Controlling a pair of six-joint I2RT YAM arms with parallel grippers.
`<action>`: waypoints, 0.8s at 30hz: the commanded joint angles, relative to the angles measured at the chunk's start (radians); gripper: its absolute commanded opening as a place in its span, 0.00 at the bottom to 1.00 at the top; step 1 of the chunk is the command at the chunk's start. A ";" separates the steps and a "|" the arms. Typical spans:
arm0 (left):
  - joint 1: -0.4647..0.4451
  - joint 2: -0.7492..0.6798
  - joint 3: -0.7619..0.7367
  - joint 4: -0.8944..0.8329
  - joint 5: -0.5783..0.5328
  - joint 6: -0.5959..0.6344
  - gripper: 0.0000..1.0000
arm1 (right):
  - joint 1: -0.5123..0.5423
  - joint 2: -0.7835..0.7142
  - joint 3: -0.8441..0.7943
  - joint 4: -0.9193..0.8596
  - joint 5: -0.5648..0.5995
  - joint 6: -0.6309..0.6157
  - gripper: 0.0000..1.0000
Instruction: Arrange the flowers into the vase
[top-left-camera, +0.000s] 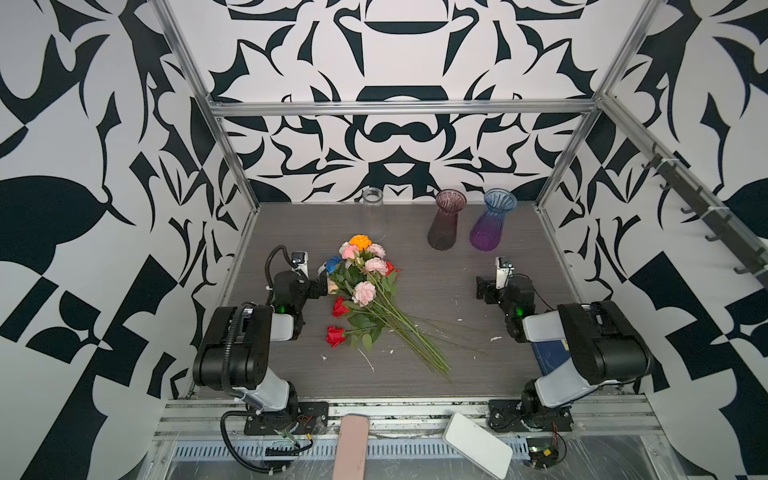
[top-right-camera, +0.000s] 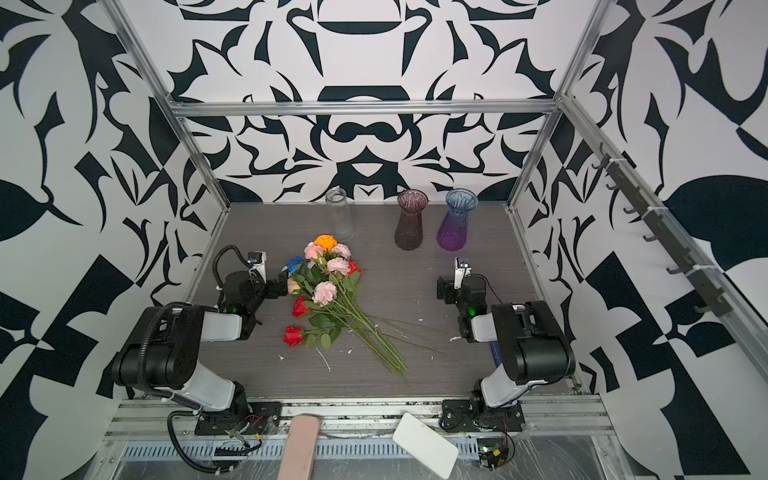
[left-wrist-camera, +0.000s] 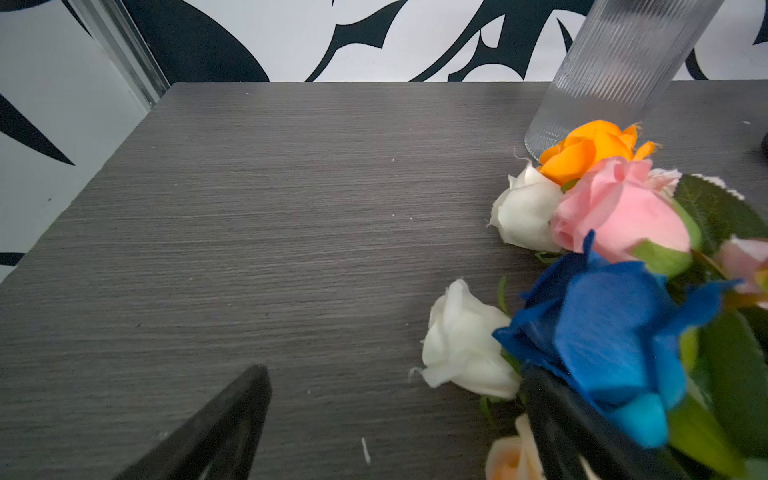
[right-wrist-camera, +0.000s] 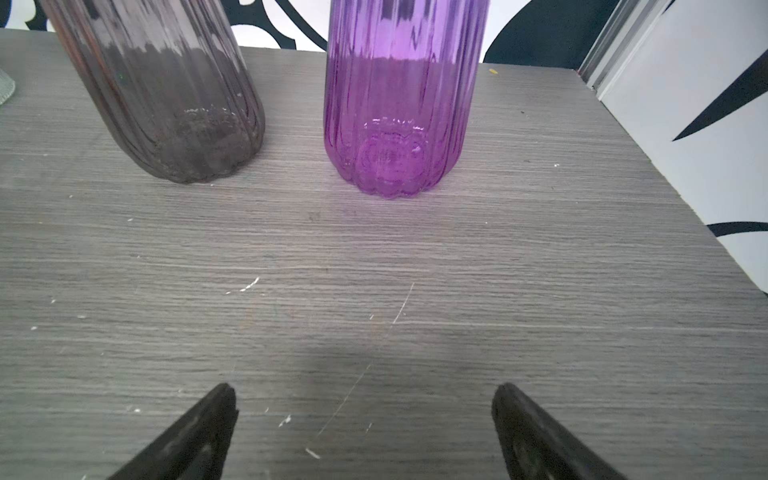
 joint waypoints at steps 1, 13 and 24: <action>0.000 -0.003 -0.004 0.031 0.008 -0.006 0.99 | -0.004 -0.017 0.020 0.030 0.013 0.005 1.00; 0.000 -0.004 -0.006 0.030 0.008 -0.007 1.00 | -0.003 -0.023 0.015 0.036 0.023 0.003 1.00; 0.000 -0.003 -0.001 0.025 0.009 -0.007 0.99 | -0.009 -0.019 0.019 0.035 0.001 -0.001 1.00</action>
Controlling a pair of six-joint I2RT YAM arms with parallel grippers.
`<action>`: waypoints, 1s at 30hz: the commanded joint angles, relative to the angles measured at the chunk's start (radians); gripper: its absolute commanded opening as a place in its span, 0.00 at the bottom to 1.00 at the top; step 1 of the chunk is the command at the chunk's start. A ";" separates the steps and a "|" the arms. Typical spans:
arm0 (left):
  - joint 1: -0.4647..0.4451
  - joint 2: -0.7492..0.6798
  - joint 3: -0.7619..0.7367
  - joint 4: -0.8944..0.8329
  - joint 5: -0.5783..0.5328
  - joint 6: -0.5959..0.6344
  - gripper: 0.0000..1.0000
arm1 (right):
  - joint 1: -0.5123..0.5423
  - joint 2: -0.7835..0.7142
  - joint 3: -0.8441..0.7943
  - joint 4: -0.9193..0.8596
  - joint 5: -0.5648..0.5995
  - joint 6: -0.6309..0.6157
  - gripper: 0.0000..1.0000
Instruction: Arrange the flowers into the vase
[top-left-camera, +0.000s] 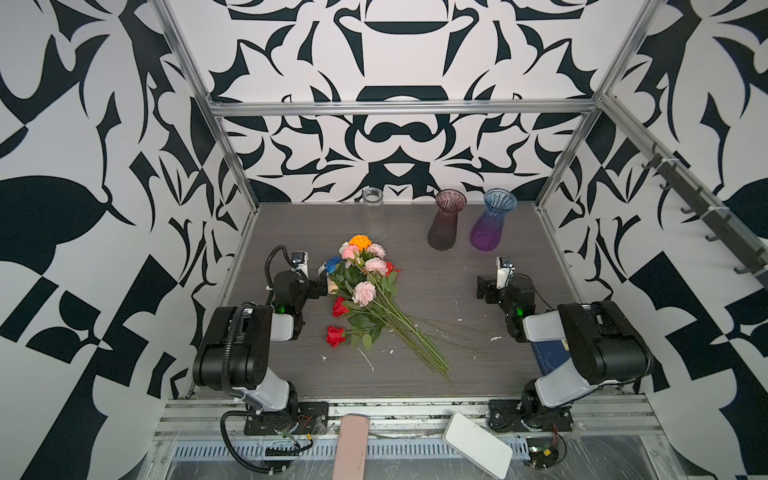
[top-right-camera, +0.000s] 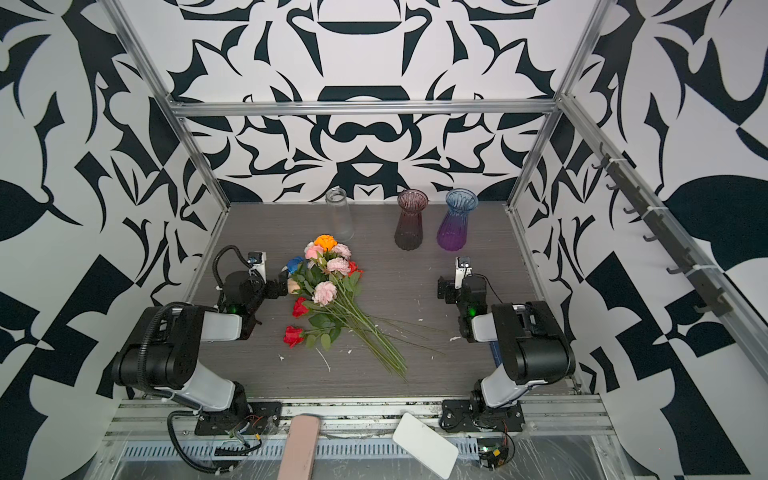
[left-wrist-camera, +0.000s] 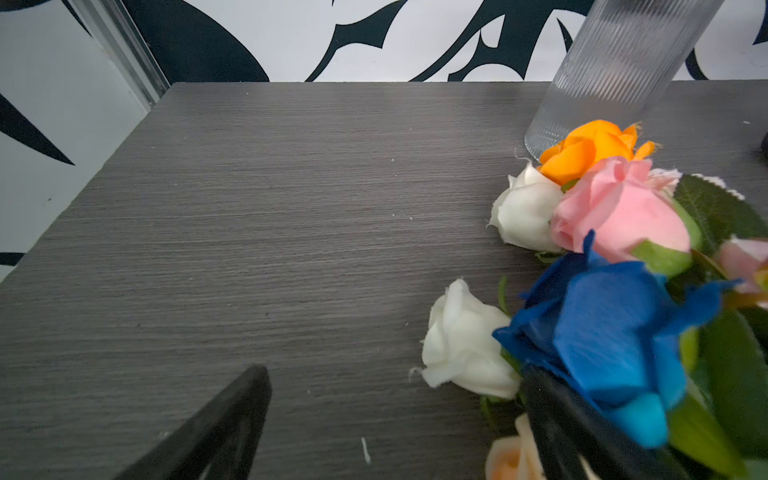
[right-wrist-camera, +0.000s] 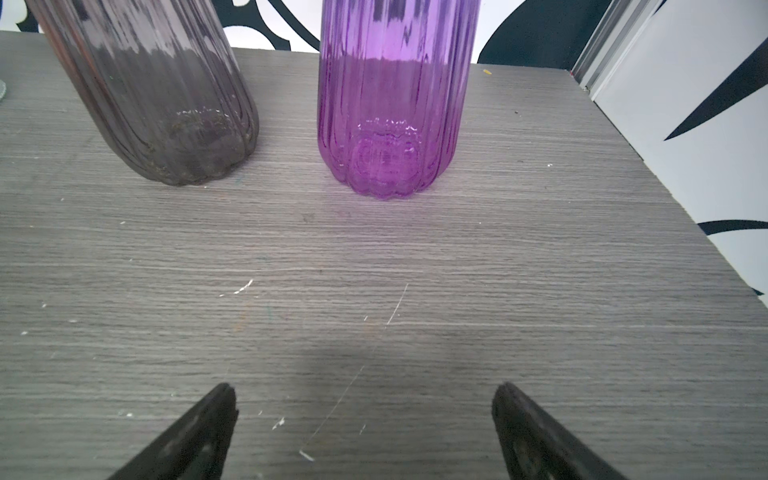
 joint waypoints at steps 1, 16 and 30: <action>0.001 -0.003 -0.001 0.025 0.009 -0.007 0.99 | -0.006 -0.017 0.016 0.042 -0.004 -0.001 1.00; 0.000 -0.004 -0.004 0.027 0.009 -0.005 0.99 | -0.006 -0.034 0.020 0.002 0.004 0.004 1.00; -0.010 -0.228 0.062 -0.252 -0.135 -0.055 0.99 | 0.007 -0.030 0.022 0.009 0.060 0.010 1.00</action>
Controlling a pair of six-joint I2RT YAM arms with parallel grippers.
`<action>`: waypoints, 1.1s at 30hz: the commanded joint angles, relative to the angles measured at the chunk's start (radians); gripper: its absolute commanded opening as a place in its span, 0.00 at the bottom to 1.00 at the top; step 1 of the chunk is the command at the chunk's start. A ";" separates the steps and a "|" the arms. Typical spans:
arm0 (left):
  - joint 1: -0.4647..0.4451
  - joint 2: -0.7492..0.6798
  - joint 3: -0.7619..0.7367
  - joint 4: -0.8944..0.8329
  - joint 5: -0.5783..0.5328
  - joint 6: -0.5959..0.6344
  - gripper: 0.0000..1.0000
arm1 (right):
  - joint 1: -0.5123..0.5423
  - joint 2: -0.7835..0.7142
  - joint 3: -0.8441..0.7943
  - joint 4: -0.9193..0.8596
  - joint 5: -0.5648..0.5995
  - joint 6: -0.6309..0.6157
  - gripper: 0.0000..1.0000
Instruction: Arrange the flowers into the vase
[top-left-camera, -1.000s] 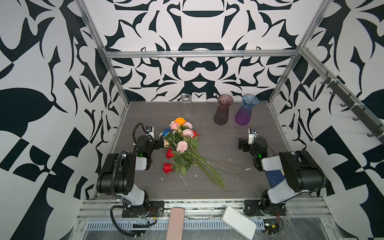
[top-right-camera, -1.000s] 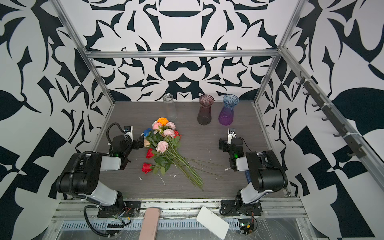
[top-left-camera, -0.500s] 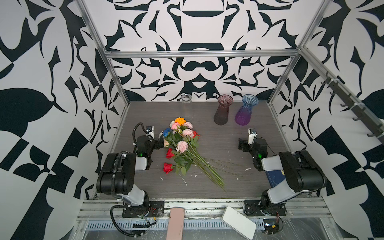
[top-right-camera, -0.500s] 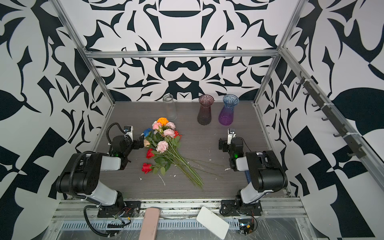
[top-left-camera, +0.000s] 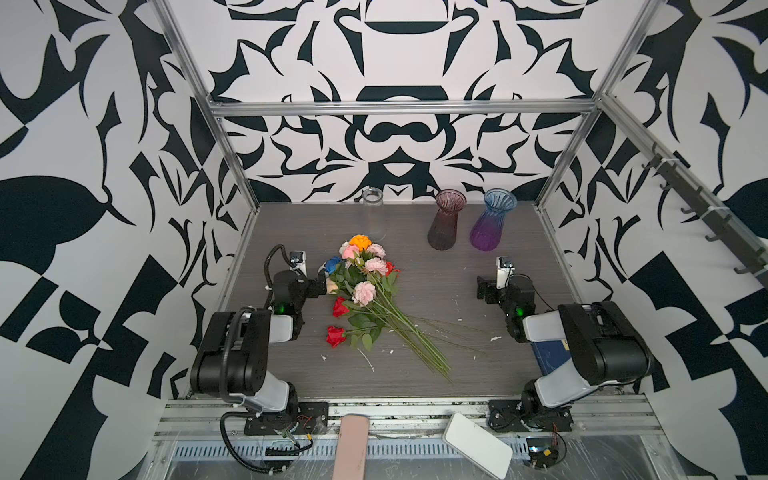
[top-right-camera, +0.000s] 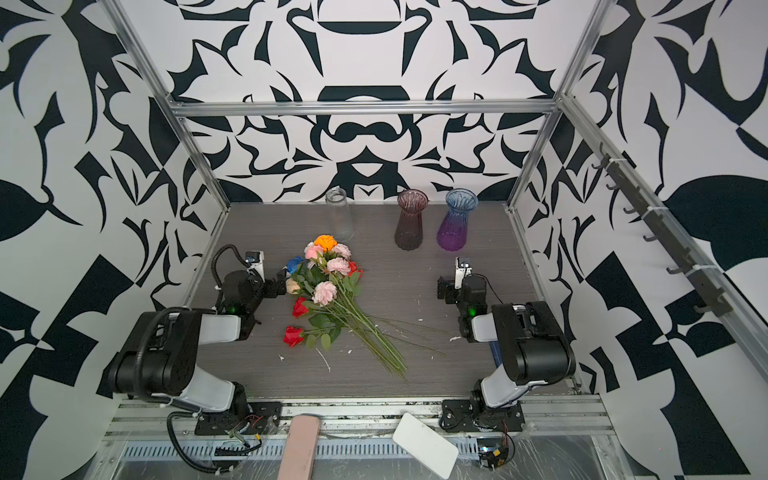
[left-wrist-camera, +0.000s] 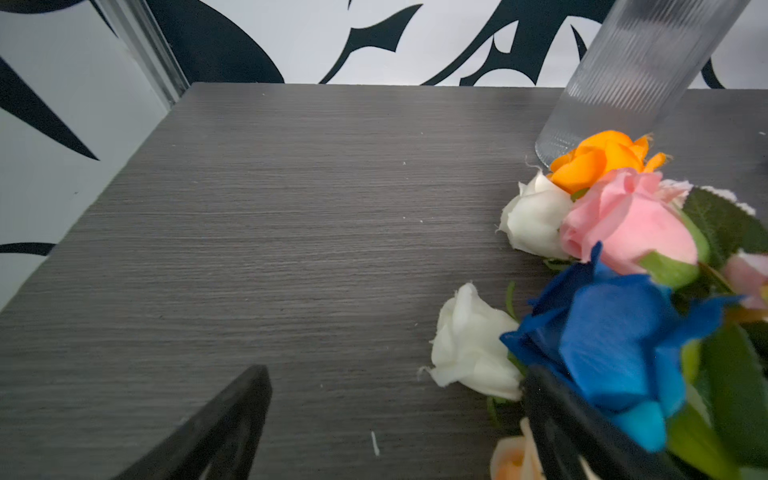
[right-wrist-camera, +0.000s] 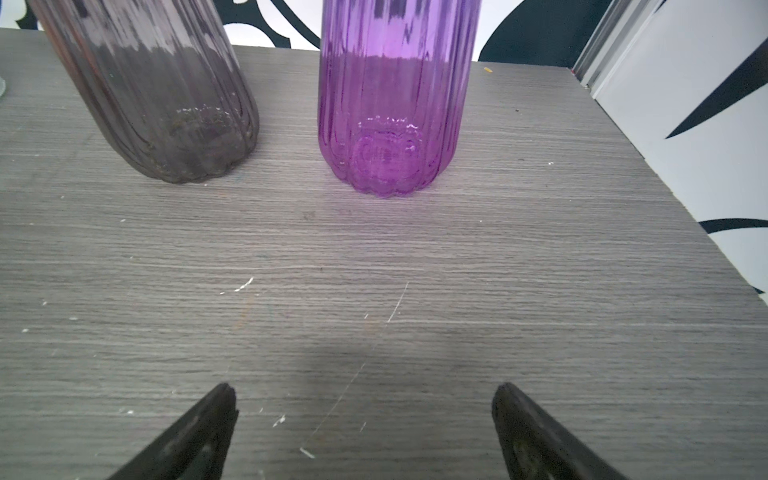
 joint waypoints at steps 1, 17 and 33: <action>-0.006 -0.170 0.086 -0.236 -0.090 -0.075 0.99 | 0.017 -0.033 0.023 0.024 0.072 0.014 1.00; -0.193 0.125 0.754 -0.610 0.283 -0.186 0.99 | 0.020 -0.139 0.634 -1.079 0.099 0.380 0.99; -0.219 0.562 0.972 -0.242 0.324 -0.017 0.99 | 0.017 -0.405 0.375 -1.114 -0.173 0.451 0.99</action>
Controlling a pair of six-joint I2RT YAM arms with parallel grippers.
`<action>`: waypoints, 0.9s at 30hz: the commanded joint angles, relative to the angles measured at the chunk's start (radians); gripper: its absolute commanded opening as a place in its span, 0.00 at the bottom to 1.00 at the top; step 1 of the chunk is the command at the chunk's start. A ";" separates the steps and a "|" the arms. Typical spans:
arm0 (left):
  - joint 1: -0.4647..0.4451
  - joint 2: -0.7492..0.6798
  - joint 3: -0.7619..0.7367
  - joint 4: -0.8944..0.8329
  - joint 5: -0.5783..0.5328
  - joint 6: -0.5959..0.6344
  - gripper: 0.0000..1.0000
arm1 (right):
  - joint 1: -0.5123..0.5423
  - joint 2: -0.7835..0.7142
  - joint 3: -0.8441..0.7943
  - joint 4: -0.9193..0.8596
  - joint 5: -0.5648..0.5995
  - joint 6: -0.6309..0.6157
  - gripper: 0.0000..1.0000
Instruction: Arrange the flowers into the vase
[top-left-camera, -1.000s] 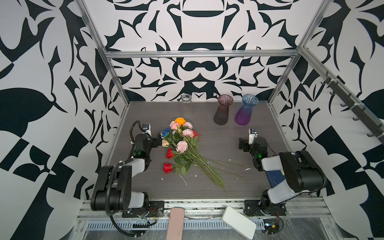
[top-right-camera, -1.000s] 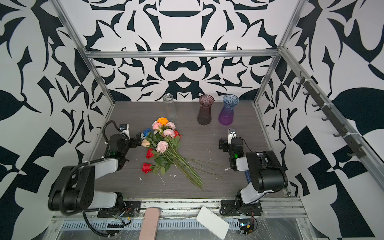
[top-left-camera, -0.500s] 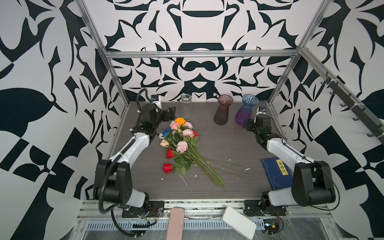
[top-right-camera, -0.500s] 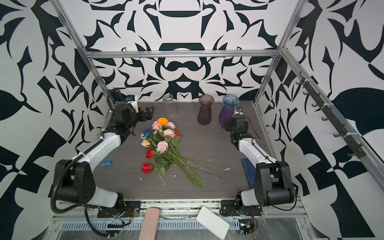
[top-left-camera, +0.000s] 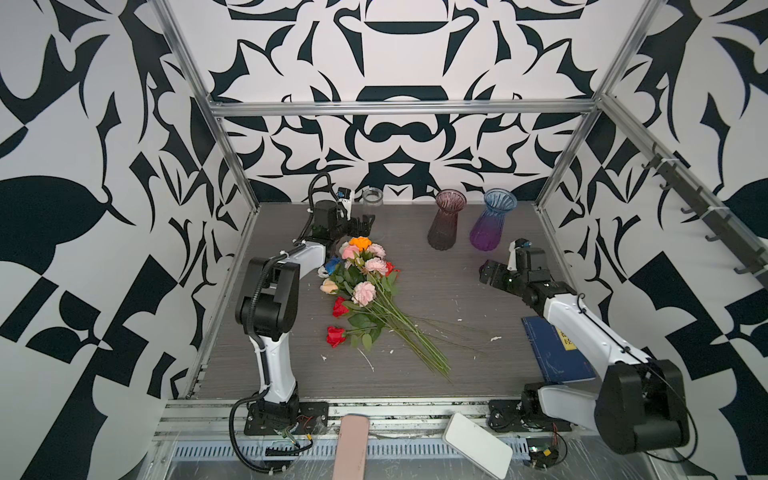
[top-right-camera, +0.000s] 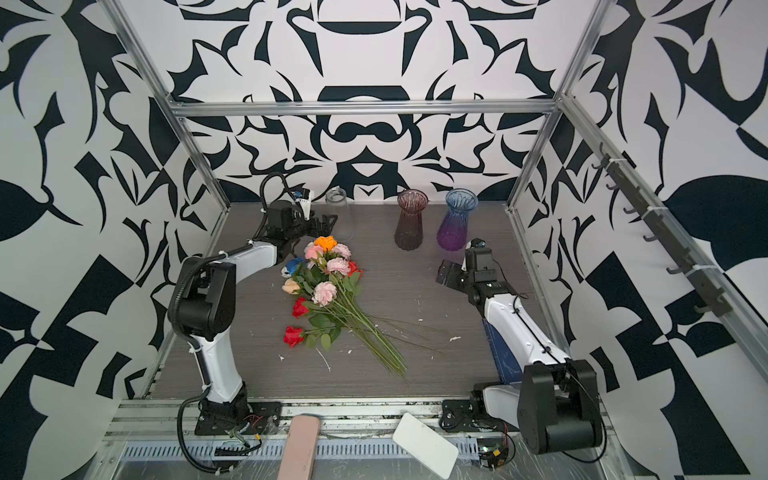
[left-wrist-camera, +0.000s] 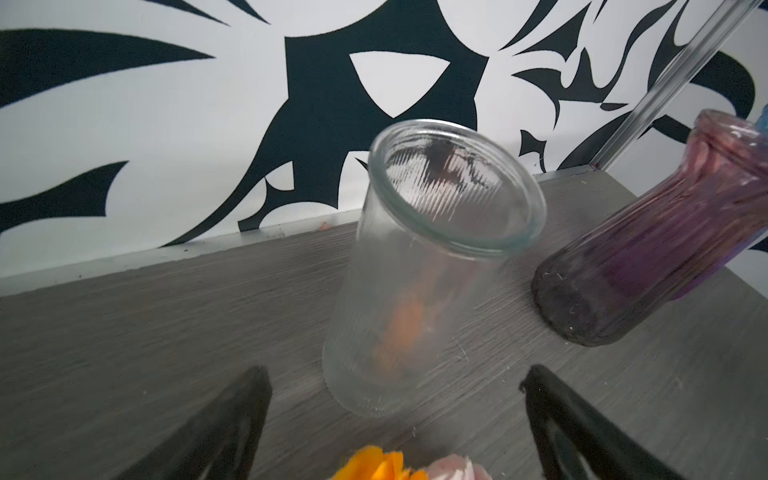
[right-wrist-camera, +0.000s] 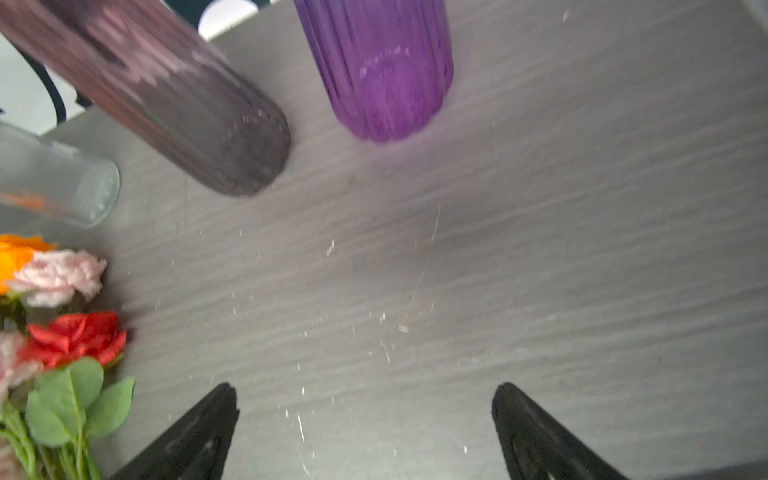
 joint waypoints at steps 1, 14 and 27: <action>-0.003 0.054 0.055 0.116 0.015 0.064 0.99 | -0.003 -0.042 -0.018 -0.010 -0.047 0.009 0.99; -0.003 0.256 0.232 0.271 0.136 0.019 0.98 | -0.003 0.049 0.042 -0.013 -0.119 -0.015 0.99; -0.003 0.292 0.260 0.279 0.232 0.031 0.54 | -0.006 0.095 0.060 -0.020 -0.119 -0.010 0.99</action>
